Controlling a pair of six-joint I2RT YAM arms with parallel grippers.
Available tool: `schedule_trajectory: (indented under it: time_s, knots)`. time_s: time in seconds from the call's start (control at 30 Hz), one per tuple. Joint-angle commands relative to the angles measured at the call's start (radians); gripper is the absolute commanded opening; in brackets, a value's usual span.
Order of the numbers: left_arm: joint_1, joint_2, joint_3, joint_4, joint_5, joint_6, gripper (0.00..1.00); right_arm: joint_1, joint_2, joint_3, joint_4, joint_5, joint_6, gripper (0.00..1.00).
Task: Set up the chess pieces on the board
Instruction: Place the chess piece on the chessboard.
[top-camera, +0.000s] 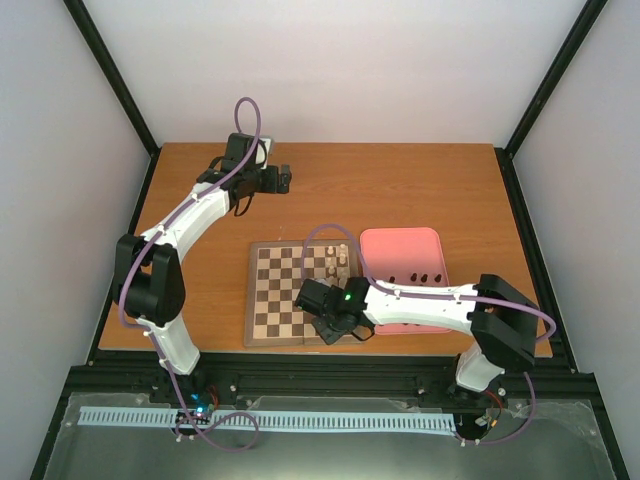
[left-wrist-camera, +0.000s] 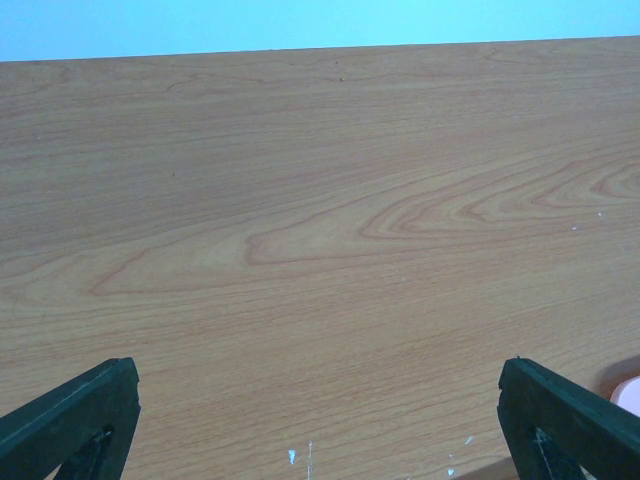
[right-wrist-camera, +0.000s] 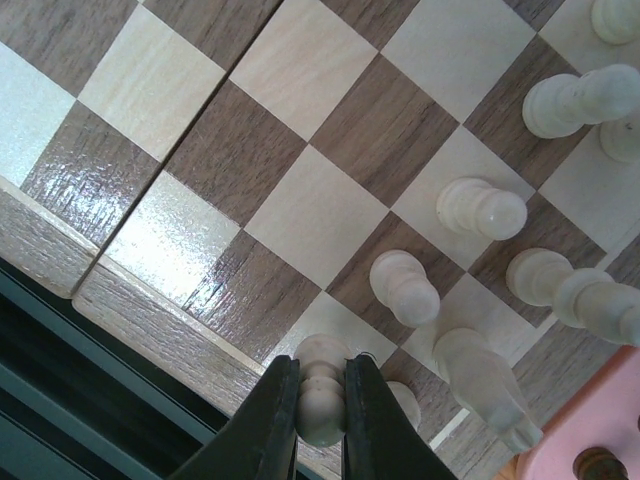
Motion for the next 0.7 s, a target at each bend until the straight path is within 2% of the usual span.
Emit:
schedule_trajectory:
  time_s: [0.0,0.67]
  knots:
    - [0.008,-0.007,0.035,0.005,0.009,-0.011,1.00,0.013,0.024,0.023,0.018,0.006,0.011,0.08]
    - [0.007,-0.009,0.034,0.004,0.009,-0.012,1.00,0.014,0.068,-0.001,0.011,0.020,0.032,0.09]
